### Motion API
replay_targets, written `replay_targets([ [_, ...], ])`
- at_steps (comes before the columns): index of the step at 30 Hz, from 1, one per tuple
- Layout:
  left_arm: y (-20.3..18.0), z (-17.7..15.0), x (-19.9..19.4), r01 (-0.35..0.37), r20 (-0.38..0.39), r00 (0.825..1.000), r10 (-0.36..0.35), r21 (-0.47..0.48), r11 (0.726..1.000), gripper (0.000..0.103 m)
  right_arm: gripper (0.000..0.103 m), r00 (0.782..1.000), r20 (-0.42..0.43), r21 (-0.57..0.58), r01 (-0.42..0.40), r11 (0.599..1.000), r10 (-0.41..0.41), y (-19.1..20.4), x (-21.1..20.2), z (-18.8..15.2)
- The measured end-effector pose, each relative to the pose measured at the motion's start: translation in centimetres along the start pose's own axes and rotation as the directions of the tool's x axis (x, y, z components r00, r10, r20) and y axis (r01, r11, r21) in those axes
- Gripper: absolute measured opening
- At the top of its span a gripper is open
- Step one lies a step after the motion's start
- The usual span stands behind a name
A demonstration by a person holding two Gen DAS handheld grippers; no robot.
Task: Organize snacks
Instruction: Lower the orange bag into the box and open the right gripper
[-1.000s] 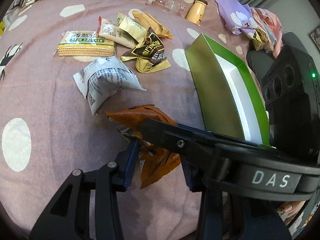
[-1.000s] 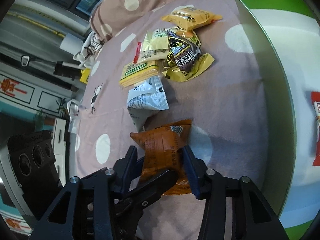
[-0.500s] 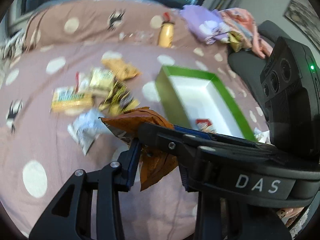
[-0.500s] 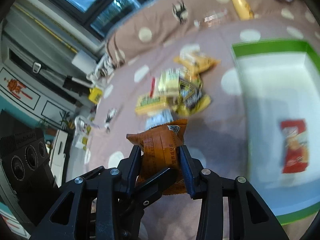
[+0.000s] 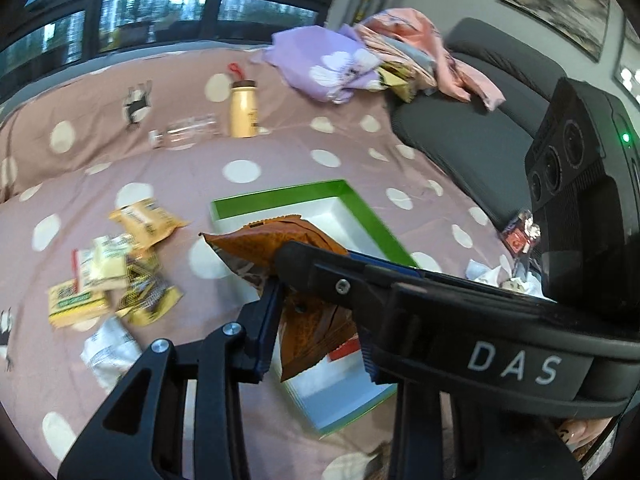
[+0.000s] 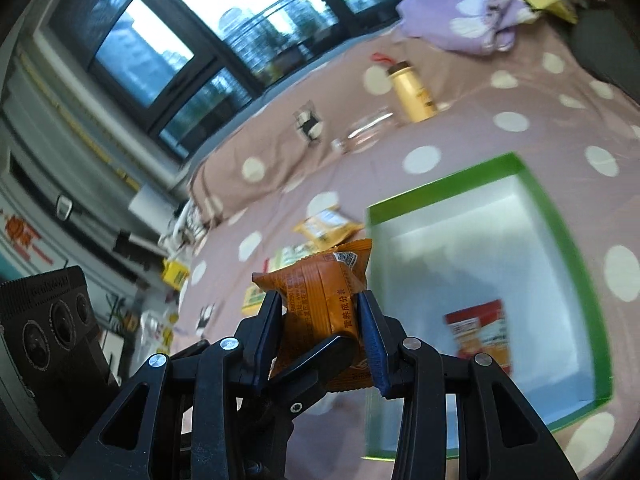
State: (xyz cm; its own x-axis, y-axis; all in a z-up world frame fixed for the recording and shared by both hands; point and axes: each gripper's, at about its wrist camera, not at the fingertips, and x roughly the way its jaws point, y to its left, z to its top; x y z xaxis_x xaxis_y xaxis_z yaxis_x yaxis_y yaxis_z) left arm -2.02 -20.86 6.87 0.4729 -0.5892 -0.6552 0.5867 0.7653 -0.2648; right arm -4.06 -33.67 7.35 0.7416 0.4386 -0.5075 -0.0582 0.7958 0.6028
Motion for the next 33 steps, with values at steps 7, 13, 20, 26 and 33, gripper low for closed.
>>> replay_targets([
  [7, -1.9, 0.8, 3.7, 0.055, -0.038, 0.998, -0.053, 0.037, 0.998, 0.034, 0.043, 0.998, 0.039, 0.084, 0.051, 0.995, -0.054, -3.9, -0.8, 0.8],
  [13, -2.4, 1.1, 6.7, 0.078, -0.082, 0.994, -0.074, 0.042, 0.996, 0.033, 0.043, 0.996, 0.044, 0.15, 0.074, 0.986, -0.081, -7.1, -0.3, 1.0],
  [20, -2.5, 0.7, 9.3, 0.081, -0.131, 0.989, -0.072, 0.062, 0.995, 0.033, 0.043, 0.995, 0.036, 0.207, 0.088, 0.974, -0.098, -9.8, 0.8, 0.6],
  [26, -2.1, 0.3, 11.1, 0.083, -0.166, 0.983, -0.074, 0.048, 0.995, 0.033, 0.043, 0.995, 0.012, 0.241, 0.095, 0.966, -0.101, -11.5, 2.1, 0.3],
  [33, -1.8, -0.1, 12.3, 0.09, -0.192, 0.978, -0.081, 0.034, 0.995, 0.032, 0.043, 0.993, -0.01, 0.261, 0.116, 0.958, -0.117, -12.6, 2.8, 0.0],
])
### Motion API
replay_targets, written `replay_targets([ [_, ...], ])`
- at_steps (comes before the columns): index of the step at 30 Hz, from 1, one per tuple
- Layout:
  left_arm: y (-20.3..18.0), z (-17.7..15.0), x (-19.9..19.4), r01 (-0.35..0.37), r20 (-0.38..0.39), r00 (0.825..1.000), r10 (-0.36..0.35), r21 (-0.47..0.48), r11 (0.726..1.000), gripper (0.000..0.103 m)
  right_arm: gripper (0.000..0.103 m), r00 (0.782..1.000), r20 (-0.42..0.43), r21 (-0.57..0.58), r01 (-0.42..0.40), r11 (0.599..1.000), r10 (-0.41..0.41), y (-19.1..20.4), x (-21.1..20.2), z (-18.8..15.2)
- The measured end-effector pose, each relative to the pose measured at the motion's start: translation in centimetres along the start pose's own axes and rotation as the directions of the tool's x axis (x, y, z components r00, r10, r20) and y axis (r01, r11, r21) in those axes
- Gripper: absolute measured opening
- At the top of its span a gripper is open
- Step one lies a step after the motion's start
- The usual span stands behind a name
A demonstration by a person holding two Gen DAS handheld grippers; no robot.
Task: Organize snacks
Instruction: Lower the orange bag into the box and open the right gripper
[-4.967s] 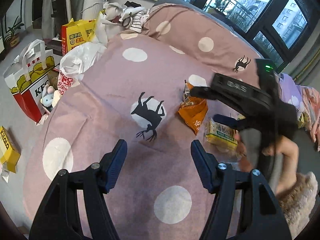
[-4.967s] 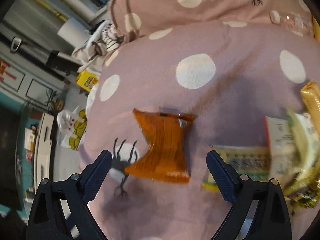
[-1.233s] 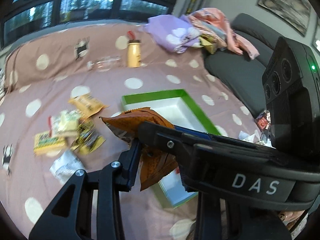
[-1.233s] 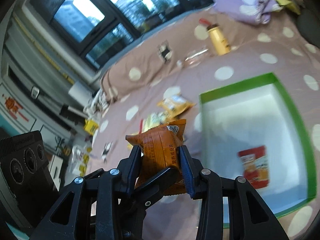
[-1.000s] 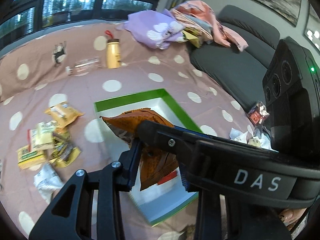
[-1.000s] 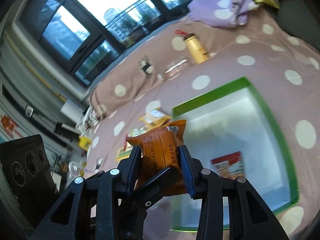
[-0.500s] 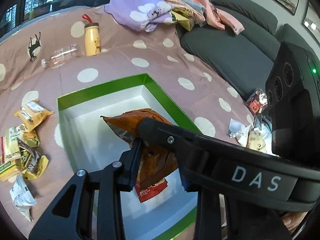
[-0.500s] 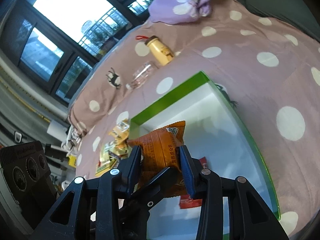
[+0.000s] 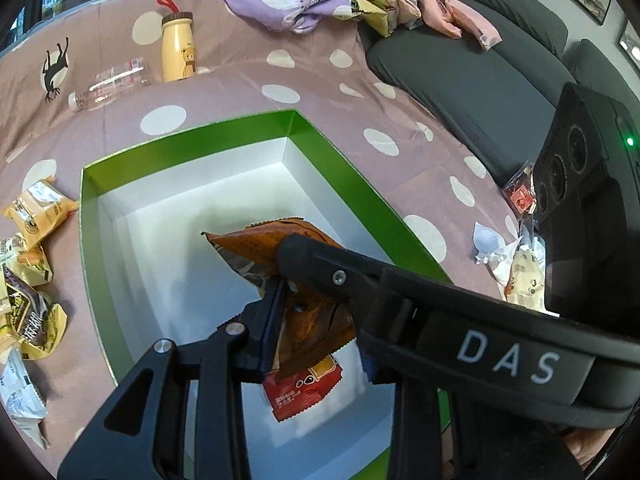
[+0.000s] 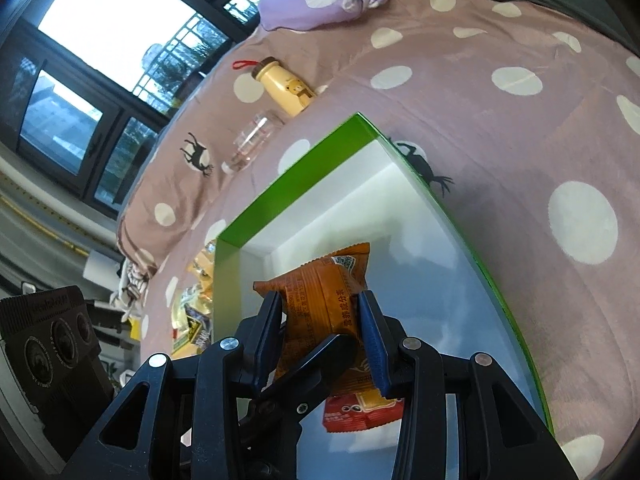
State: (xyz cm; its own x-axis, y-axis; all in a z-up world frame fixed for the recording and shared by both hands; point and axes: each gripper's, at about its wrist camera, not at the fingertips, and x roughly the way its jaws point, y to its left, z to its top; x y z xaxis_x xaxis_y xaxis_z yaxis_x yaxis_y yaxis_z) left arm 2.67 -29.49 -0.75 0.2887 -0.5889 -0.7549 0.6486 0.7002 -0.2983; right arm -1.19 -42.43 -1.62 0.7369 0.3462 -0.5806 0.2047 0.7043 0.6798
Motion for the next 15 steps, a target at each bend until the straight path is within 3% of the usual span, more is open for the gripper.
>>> replay_targets([
  [15, 0.5, -0.4, 1.4, 0.006, -0.031, 0.999, -0.007, -0.029, 1.0, 0.032, 0.043, 0.999, -0.032, 0.028, 0.033, 0.999, -0.032, -1.1, 1.1, -0.2],
])
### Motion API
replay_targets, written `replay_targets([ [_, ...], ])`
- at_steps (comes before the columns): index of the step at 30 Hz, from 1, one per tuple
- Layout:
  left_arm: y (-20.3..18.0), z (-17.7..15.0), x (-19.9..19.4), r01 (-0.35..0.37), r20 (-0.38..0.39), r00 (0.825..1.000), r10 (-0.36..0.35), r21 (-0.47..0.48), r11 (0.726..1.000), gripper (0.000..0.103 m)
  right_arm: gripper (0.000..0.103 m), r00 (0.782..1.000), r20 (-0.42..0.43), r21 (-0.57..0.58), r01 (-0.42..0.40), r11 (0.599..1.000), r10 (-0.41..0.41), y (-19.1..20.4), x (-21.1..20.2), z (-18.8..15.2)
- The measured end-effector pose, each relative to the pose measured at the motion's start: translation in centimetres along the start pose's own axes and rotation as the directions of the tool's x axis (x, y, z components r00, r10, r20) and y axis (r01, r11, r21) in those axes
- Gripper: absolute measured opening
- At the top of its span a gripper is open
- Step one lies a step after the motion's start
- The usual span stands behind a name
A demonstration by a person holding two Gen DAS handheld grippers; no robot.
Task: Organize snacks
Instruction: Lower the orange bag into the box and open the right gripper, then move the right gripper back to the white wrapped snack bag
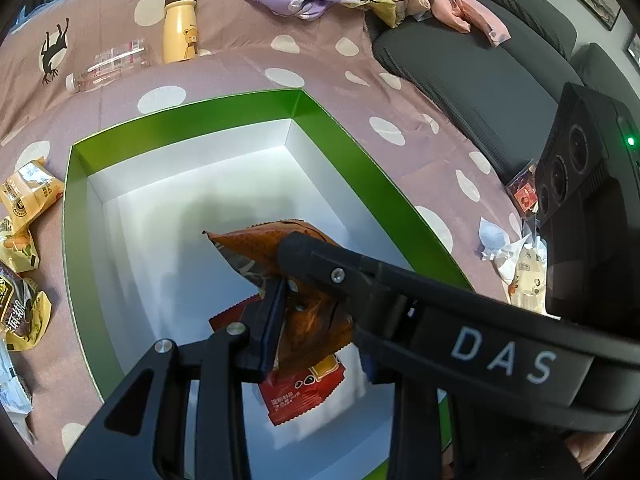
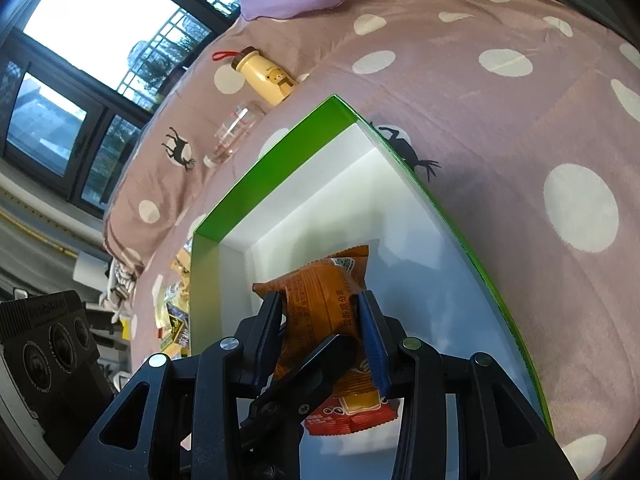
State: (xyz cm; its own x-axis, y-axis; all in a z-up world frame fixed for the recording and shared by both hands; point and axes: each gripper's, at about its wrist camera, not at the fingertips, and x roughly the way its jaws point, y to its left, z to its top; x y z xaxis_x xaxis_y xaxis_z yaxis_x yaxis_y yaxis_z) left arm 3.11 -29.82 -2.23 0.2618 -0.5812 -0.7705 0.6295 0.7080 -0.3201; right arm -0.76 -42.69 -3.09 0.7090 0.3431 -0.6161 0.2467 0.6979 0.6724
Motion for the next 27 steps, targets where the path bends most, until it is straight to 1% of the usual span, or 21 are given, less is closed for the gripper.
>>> replay_targets([
  [7, -0.1, -0.1, 0.3, -0.012, -0.006, 1.0, 0.012, 0.003, 1.0, 0.032, 0.043, 1.0, -0.01, 0.008, 0.023, 1.0, -0.023, -0.2, 0.4, 0.0],
  [12, -0.2, -0.1, 0.0, -0.011, -0.012, 1.0, 0.011, 0.005, 1.0, 0.033, 0.043, 1.0, 0.003, -0.01, 0.029, 1.0, -0.029, -0.1, 0.2, -0.1],
  [15, 0.0, -0.1, -0.8, -0.005, -0.017, 1.0, 0.005, -0.008, 1.0, 0.032, 0.043, 0.999, 0.023, -0.039, 0.037, 0.999, -0.036, 0.8, -0.4, -0.4],
  [18, 0.2, -0.2, -2.4, -0.017, 0.012, 1.0, 0.017, -0.01, 1.0, 0.033, 0.043, 0.998, 0.049, -0.074, 0.042, 0.996, -0.038, 2.0, -1.1, -0.6],
  [19, 0.5, -0.2, -3.2, -0.023, 0.021, 1.0, 0.023, -0.014, 1.0, 0.033, 0.044, 0.998, 0.058, -0.085, 0.039, 0.996, -0.035, 2.5, -1.4, -0.7],
  [21, 1.1, -0.2, -4.5, -0.027, 0.033, 0.999, 0.028, -0.032, 0.999, 0.035, 0.053, 0.997, 0.07, -0.1, 0.023, 0.995, -0.016, 3.4, -2.0, -1.0],
  [24, 2.5, -0.5, -7.1, -0.042, 0.068, 0.997, 0.046, -0.068, 0.997, 0.043, 0.058, 0.996, 0.085, -0.125, 0.003, 0.992, 0.008, 4.9, -2.9, -1.5],
  [27, 4.0, -0.8, -9.5, -0.068, 0.108, 0.991, 0.079, -0.104, 0.992, 0.046, 0.062, 0.995, 0.095, -0.164, -0.001, 0.986, 0.017, 6.8, -3.7, -2.0],
])
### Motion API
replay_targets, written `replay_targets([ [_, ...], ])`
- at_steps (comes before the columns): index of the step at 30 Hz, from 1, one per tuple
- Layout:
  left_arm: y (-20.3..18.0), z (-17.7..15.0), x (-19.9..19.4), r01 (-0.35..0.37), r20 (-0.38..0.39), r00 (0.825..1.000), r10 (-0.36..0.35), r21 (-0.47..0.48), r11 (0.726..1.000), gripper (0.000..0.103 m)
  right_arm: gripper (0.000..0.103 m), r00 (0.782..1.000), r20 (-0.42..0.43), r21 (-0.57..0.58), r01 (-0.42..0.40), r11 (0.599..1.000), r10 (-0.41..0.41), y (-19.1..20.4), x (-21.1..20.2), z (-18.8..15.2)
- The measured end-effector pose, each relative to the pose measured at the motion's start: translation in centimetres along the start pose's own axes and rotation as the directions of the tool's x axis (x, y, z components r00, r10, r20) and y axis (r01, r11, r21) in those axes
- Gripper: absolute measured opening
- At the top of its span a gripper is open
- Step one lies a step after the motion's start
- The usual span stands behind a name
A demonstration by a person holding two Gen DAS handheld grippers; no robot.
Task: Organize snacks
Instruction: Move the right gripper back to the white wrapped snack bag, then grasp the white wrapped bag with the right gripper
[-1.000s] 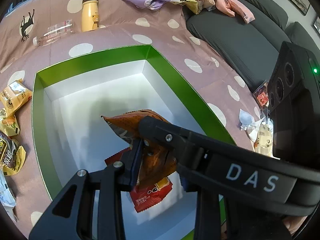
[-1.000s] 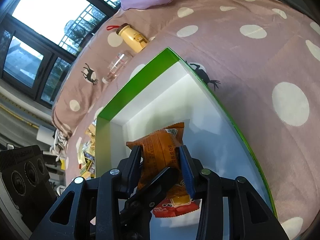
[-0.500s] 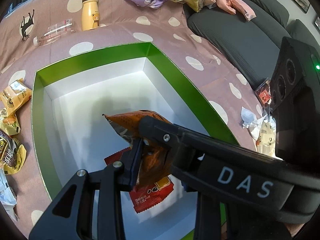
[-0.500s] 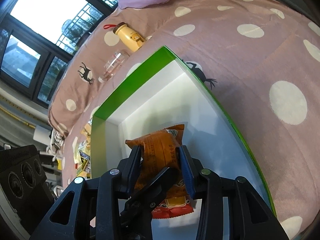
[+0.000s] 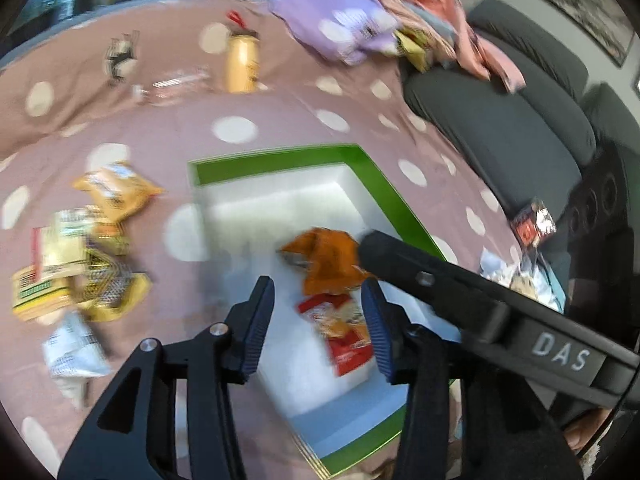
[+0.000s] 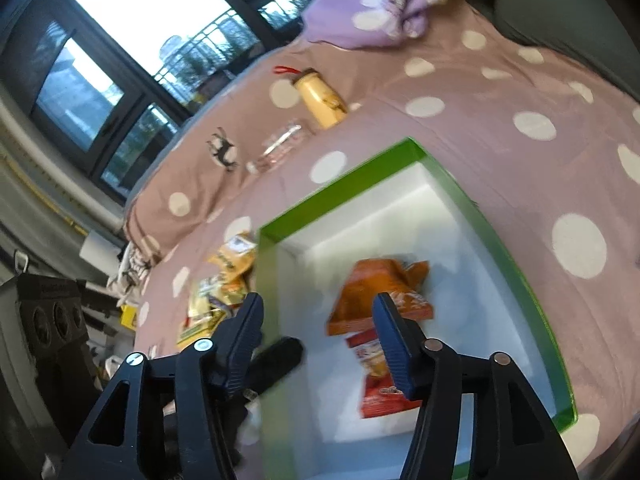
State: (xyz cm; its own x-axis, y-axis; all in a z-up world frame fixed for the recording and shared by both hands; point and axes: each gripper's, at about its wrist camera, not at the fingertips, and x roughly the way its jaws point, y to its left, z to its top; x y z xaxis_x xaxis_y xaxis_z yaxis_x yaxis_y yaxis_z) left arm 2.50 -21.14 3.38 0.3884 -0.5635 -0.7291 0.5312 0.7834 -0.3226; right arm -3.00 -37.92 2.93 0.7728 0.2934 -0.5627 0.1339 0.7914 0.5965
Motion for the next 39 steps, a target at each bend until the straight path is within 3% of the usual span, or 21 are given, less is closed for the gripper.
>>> replay_targets([
  [10, 7.9, -1.6, -8.2, -0.123, 0.119, 0.982, 0.146, -0.186, 0.975, 0.064, 0.082, 0.992, -0.055, -0.096, -0.122, 0.988, 0.117, 7.6, 0.1, -1.5],
  [17, 13.7, -4.9, -10.4, -0.175, 0.106, 0.97, 0.217, -0.313, 0.934, 0.066, 0.085, 0.967, -0.186, -0.123, -0.2, 0.972, 0.175, 12.1, 3.7, -3.5],
  [22, 17.2, -7.0, -9.9, -0.165, 0.065, 0.976, 0.209, -0.409, 0.898, 0.066, 0.085, 0.932, -0.311, -0.114, -0.232, 0.966, 0.187, 13.7, 8.1, -5.1],
  [26, 18.7, -8.5, -8.3, -0.159, 0.025, 0.981, 0.19, -0.45, 0.879, 0.064, 0.085, 0.913, -0.381, -0.152, -0.217, 0.964, 0.145, 14.9, 11.0, -6.3],
  [31, 19.0, -9.6, -5.8, -0.144, -0.027, 0.988, 0.149, -0.47, 0.871, 0.064, 0.085, 0.884, -0.459, -0.199, -0.201, 0.959, 0.09, 16.1, 14.5, -7.6],
  [36, 19.1, -9.8, -4.0, -0.128, -0.045, 0.992, 0.121, -0.473, 0.872, 0.064, 0.085, 0.869, -0.493, -0.234, -0.183, 0.955, 0.045, 16.6, 17.2, -8.0],
  [39, 19.5, -9.9, -3.3, -0.113, -0.048, 0.994, 0.102, -0.489, 0.865, 0.058, 0.08, 0.86, -0.51, -0.258, -0.175, 0.95, 0.02, 16.8, 18.3, -8.3],
])
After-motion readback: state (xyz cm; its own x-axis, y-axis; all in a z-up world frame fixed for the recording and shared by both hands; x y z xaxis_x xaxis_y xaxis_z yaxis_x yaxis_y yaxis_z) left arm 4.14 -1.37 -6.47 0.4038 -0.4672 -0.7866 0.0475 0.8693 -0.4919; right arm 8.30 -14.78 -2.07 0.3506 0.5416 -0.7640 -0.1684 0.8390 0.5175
